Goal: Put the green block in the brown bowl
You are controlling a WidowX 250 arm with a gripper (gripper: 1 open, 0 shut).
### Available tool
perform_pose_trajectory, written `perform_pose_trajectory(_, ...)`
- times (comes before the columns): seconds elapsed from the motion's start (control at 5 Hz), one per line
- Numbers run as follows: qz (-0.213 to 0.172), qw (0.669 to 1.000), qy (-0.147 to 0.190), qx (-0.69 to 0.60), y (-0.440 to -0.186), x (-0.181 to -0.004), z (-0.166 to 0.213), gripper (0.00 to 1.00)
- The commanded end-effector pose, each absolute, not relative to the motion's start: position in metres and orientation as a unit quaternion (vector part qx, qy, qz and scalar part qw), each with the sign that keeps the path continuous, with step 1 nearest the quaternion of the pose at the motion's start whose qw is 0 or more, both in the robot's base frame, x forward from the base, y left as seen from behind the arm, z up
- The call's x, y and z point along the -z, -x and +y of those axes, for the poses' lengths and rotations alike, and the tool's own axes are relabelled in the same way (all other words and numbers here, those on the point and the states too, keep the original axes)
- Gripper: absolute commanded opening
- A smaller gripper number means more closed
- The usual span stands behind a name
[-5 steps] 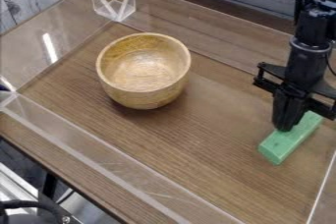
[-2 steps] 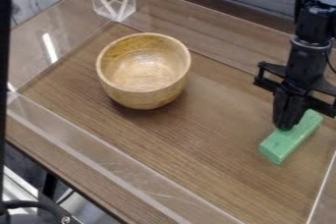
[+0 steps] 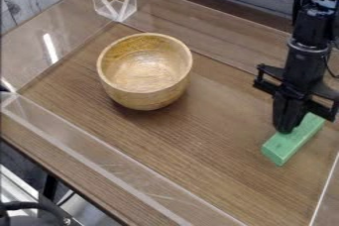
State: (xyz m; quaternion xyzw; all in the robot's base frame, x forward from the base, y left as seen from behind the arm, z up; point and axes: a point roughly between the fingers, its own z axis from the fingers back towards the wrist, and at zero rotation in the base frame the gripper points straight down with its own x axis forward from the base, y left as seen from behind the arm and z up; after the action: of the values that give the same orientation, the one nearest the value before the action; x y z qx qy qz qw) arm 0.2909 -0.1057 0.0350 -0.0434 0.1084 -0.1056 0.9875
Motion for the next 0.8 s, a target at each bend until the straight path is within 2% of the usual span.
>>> perform_pose_trajectory(0.0,0.074,0.990,0.049,0.107,-0.293,-0.068,-0.100,0.00)
perform_pose_trajectory(0.2,0.052,0.991,0.052,0.109,-0.292,-0.092,-0.095,0.00)
perform_pose_trajectory(0.4,0.010,0.994,0.049,0.100,-0.294,-0.134,-0.086,0.00)
perform_pose_trajectory(0.6,0.008,0.994,0.049,0.102,-0.295,-0.129,-0.087,0.00)
